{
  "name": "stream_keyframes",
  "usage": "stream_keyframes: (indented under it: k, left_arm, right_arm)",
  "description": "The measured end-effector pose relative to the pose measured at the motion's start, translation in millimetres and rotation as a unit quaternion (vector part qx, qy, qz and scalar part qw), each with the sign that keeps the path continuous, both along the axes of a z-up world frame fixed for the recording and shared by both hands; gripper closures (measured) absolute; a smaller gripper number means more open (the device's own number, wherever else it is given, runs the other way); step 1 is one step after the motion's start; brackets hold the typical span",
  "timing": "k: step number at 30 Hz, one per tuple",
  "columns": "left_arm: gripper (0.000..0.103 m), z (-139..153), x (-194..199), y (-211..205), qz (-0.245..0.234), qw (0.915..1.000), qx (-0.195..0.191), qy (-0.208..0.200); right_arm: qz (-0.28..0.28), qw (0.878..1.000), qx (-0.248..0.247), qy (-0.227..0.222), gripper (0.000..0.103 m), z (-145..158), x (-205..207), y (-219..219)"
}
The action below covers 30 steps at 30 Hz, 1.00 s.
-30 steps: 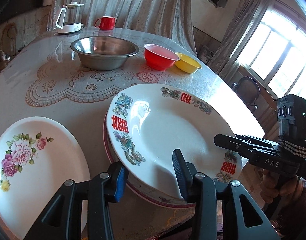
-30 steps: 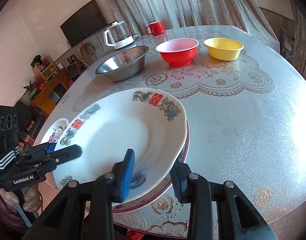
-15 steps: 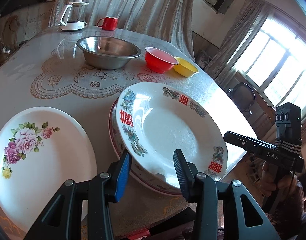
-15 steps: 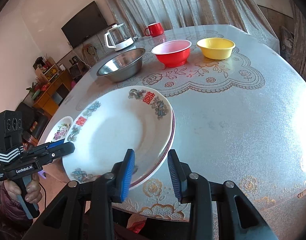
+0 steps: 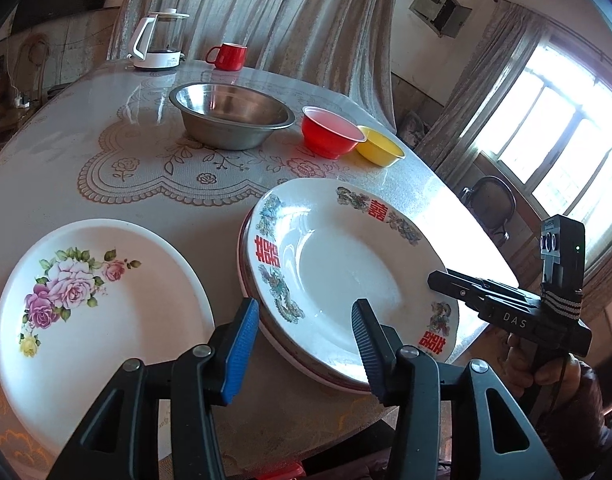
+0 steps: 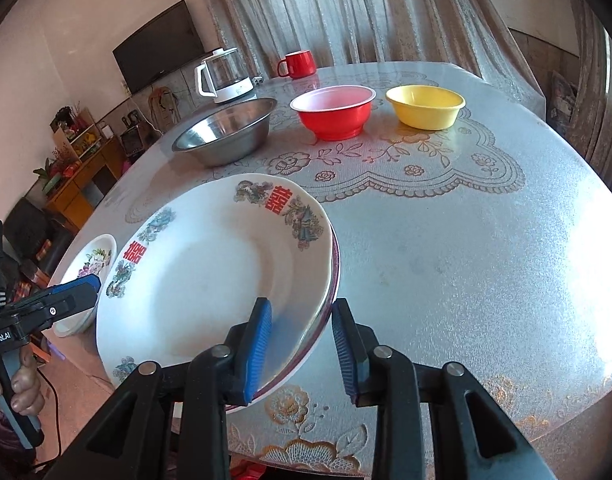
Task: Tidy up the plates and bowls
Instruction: 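Lower the red-character plate onto the purple-rimmed plate and open the right gripper, then move the right gripper to the white rose-print plate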
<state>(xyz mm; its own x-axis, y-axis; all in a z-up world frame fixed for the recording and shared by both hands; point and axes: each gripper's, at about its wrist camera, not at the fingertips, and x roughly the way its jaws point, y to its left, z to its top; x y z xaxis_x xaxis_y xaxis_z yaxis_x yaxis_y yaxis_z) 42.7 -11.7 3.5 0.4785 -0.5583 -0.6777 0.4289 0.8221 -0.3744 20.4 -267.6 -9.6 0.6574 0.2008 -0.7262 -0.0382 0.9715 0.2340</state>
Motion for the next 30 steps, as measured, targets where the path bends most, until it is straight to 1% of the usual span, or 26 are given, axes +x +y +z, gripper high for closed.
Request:
stream_keyframes:
  k: [4,7,10,14,19,22,24,26,30]
  left_arm:
    - [0.046,0.0,-2.9,-3.8,0.005,0.9997,0.019,-0.015]
    - [0.044,1.9,-3.5,-1.1,0.009,0.9994,0.022,-0.023]
    - [0.043,3.0,-3.7,3.2,0.019,0.9989,0.029,-0.031]
    - [0.043,1.7,-1.9,8.4,0.029,0.9988,0.027,-0.027]
    - [0.041,2.1,0.3,16.3,0.051,0.9977,0.037,-0.027]
    - [0.041,3.6,0.8,21.2,0.071,0.9951,0.059,-0.034]
    - [0.039,4.4,0.0,24.4,0.072,0.9947,0.06,-0.041]
    - [0.032,5.3,-1.2,27.7,0.077,0.9941,0.061,-0.045]
    - [0.031,6.0,-1.5,32.8,0.085,0.9929,0.066,-0.05]
  right_arm:
    - [0.004,1.0,-0.015,-0.003,0.07,0.8,-2.1,4.6]
    - [0.001,1.0,-0.023,-0.003,0.07,1.5,-1.1,6.7]
    - [-0.006,1.0,-0.028,-0.006,0.07,3.2,0.2,6.8]
    - [-0.012,0.999,-0.031,-0.011,0.063,6.1,0.5,7.4]
    - [-0.021,0.999,-0.029,-0.036,0.061,18.3,-0.9,9.0]
    - [-0.008,0.999,-0.02,-0.045,0.06,24.4,1.1,14.9]
    - [0.002,0.999,-0.015,-0.045,0.06,25.0,3.6,20.6]
    - [0.013,0.999,-0.01,-0.042,0.06,24.1,6.4,27.6]
    - [0.045,0.998,-0.002,-0.041,0.06,24.5,9.8,45.1]
